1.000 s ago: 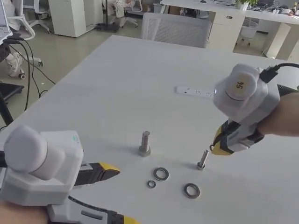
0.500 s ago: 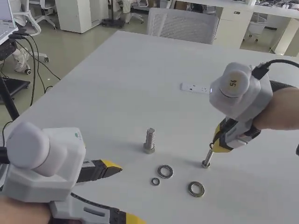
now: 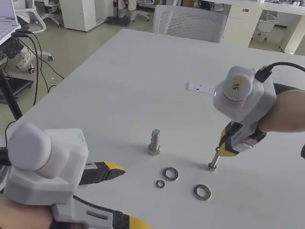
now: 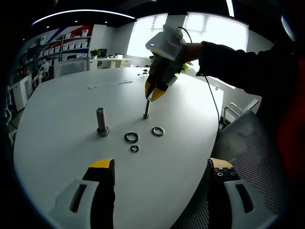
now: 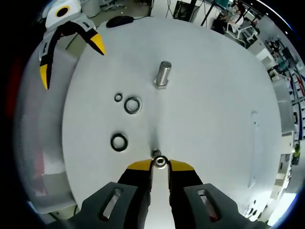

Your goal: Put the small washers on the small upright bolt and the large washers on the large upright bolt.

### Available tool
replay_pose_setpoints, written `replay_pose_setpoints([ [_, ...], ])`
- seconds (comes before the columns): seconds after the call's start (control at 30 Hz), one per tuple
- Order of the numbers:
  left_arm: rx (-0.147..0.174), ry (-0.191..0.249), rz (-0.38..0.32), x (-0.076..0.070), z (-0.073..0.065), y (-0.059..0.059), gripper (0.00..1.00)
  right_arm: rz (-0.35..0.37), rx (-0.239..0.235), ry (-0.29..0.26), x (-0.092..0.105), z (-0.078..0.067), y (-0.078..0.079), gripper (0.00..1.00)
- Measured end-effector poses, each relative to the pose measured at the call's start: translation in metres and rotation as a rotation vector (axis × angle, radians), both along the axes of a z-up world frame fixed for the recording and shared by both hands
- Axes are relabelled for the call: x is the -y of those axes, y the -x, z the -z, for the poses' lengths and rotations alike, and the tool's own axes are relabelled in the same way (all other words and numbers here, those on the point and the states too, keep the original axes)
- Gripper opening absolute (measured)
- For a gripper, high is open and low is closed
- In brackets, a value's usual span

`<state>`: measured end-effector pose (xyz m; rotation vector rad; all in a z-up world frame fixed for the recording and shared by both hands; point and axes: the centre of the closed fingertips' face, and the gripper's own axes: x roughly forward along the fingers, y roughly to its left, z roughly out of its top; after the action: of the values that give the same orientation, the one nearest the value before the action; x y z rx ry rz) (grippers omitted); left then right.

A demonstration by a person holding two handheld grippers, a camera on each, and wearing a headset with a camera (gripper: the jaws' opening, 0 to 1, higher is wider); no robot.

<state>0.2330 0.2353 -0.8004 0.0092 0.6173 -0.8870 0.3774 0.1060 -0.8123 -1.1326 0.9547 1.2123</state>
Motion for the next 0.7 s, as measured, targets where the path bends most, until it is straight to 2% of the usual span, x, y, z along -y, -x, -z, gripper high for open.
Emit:
replay_pose_setpoints([
  [0.47, -0.004, 0.0, -0.003, -0.001, -0.001, 0.002, 0.79, -0.005, -0.015, 0.016, -0.001, 0.005, 0.003, 0.14],
  [0.7, -0.005, 0.0, -0.003, -0.001, -0.001, 0.001, 0.79, -0.001, -0.027, 0.021, -0.002, 0.013, 0.0, 0.14],
])
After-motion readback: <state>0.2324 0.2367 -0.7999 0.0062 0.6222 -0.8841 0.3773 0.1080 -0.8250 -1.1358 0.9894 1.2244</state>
